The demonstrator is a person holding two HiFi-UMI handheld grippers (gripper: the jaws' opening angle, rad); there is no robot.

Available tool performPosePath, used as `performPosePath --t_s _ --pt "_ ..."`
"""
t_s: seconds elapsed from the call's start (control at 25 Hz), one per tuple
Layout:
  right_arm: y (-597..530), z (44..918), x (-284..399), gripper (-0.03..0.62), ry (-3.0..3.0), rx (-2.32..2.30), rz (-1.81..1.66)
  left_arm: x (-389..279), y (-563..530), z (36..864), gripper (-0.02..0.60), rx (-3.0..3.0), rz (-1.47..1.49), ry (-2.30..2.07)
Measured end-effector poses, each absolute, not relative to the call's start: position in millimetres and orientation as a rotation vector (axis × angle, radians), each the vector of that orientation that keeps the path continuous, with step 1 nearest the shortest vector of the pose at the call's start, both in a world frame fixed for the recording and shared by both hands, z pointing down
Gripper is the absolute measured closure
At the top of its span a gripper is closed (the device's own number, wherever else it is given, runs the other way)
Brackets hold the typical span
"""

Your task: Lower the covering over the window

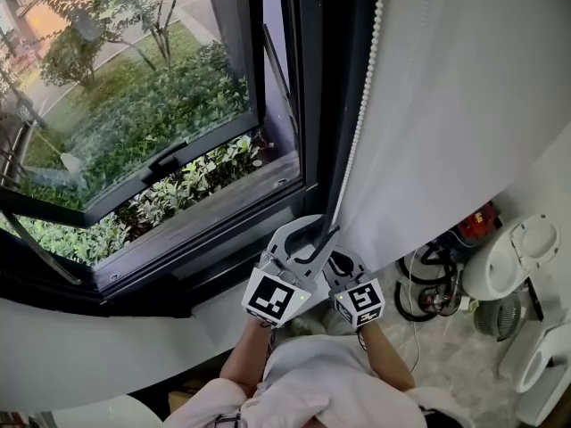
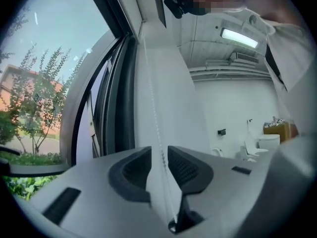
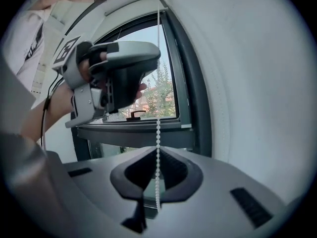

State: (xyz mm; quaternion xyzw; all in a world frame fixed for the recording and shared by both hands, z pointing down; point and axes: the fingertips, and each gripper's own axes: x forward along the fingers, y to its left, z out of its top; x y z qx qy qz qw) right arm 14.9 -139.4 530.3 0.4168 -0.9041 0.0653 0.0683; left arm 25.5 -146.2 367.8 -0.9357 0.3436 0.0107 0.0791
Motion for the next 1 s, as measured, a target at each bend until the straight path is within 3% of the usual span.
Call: performPosePath --t_s 0.12,0.32,1.0 --pt "-139.2 530.2 14.1 0.585 -2.722 1.252 0.192 31.3 -153.7 355.5 0.48 -2.761 0.013 0.996" --pt "-141.7 530.8 13.6 0.586 -2.715 1.25 0.181 40.2 -155.2 354.0 0.562 -2.799 0.035 0.966" --pt "-144.7 586.7 9.8 0.586 -2.608 1.165 0.296 29.1 -154.9 410.2 0.568 -2.922 -0.01 1.044"
